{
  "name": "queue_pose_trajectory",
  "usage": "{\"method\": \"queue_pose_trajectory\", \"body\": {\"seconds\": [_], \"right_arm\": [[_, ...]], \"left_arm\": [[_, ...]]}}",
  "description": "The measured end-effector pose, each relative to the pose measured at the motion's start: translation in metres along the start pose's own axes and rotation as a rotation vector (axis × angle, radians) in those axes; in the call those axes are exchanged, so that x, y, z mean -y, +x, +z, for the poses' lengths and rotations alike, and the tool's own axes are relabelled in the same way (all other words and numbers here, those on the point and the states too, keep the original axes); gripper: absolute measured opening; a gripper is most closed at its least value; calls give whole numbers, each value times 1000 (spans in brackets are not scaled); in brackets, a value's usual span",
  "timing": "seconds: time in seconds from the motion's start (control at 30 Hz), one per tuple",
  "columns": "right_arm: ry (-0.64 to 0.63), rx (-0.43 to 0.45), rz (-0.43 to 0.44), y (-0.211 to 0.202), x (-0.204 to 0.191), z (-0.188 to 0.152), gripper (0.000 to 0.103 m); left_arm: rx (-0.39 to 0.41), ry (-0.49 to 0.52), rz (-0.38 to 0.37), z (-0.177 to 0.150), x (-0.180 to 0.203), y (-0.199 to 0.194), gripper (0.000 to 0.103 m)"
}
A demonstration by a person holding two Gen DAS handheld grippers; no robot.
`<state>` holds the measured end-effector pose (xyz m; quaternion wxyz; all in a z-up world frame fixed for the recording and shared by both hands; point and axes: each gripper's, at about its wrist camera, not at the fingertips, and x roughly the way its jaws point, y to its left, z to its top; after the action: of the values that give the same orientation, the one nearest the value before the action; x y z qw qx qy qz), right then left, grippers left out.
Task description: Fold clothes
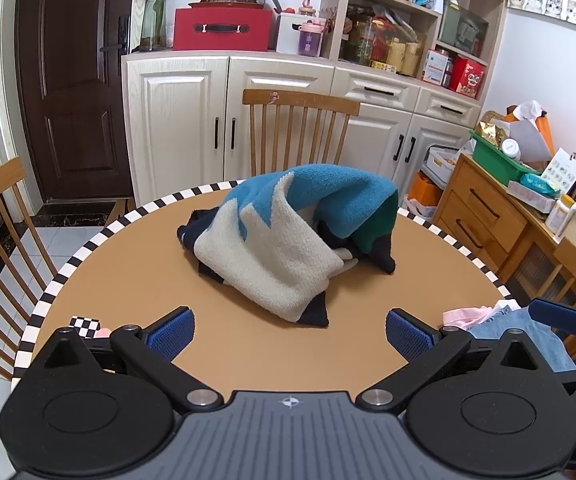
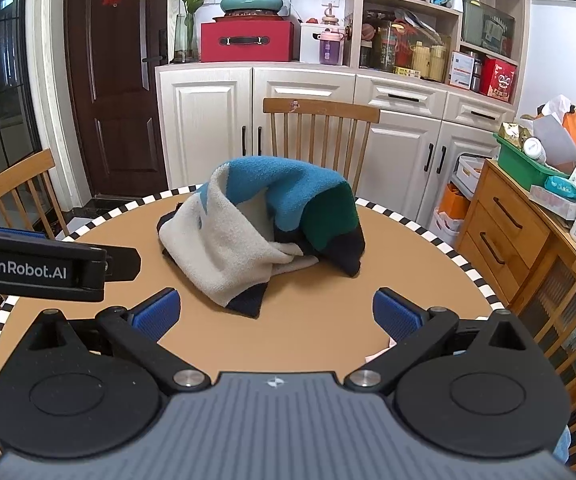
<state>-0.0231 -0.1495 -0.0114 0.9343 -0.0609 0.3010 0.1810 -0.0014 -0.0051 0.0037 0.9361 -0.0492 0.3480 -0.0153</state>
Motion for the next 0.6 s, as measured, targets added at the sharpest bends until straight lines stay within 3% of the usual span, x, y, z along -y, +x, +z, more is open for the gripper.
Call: {"method": "queue_pose_trajectory", "body": {"seconds": [0.6], "right_arm": [[9,-7,17,2,2,-1,103]], "left_arm": [[-16,-2,1,0,1,3,103]]}}
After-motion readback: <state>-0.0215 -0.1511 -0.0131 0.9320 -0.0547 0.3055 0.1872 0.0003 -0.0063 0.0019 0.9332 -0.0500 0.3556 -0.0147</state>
